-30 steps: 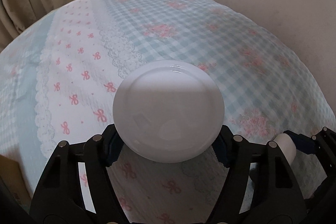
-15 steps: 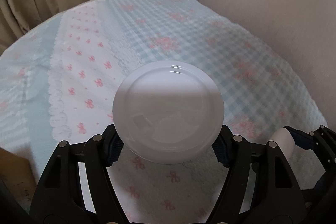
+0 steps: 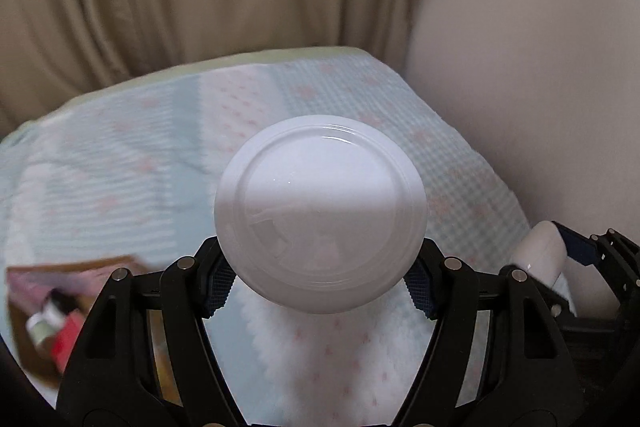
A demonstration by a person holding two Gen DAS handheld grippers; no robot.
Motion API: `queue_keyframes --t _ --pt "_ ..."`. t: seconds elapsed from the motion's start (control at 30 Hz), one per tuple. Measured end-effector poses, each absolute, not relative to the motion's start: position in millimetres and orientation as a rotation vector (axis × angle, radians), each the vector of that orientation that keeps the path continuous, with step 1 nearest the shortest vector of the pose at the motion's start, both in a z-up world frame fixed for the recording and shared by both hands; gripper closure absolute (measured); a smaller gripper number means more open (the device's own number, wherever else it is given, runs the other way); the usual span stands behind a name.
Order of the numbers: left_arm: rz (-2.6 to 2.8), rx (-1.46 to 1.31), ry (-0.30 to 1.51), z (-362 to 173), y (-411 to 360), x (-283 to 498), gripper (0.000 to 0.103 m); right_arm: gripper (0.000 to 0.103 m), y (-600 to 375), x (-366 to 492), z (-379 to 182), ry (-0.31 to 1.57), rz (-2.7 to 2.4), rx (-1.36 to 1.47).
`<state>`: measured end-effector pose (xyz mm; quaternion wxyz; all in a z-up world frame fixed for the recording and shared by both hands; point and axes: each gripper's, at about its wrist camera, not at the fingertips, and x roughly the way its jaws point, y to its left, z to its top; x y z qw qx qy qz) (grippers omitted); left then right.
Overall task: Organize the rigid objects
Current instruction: 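Carry the jar and earbud case into the box and open both tools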
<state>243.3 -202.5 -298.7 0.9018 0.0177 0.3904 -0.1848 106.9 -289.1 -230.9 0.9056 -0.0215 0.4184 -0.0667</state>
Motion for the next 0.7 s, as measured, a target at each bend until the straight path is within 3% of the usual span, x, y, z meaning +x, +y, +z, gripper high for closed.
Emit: queue_keyframes --t 0.3,0.7 --pt "-0.225 -0.023 0.807 -199 -100 173 0.035 0.047 -231 89 -133 0.85 -0.012 -0.063" --pt "-0.143 -0.115 0.817 -182 53 127 0.035 0.047 -89 101 -83 0.824 0.153 -0.061"
